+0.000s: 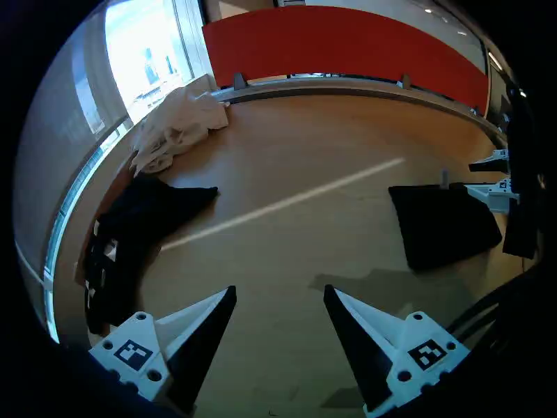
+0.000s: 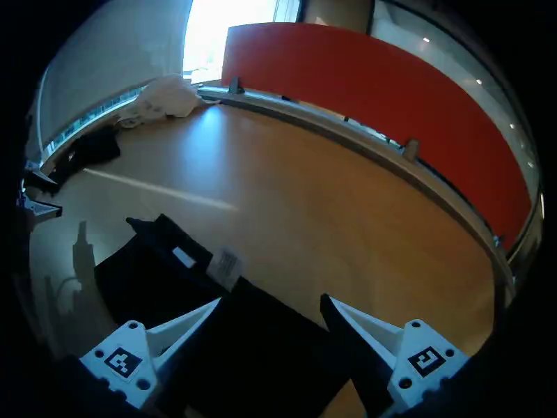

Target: Fold towel

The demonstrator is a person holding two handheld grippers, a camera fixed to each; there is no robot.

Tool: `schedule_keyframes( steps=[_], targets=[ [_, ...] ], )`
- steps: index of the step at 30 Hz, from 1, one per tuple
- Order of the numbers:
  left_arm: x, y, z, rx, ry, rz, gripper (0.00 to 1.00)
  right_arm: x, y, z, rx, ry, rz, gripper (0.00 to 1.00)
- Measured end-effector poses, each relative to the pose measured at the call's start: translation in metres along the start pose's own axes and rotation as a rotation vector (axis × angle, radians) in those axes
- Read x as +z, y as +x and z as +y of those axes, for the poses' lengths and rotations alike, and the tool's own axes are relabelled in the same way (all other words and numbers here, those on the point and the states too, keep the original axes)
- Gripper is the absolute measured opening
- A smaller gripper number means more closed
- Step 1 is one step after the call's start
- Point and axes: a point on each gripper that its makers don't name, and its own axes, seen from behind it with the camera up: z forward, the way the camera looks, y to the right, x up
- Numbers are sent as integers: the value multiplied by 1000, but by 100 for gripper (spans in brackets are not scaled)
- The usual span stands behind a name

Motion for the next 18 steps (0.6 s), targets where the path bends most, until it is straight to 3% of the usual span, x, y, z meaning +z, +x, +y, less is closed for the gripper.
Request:
schedule_keyframes(
  steps=[9,18],
  targets=[
    [-1,0,0,3,2,1,93,-1,6,2,1,2,9,100],
    [-3,1,0,4,3,4,93,-15,-4,-3,6,10,9,100]
  ],
)
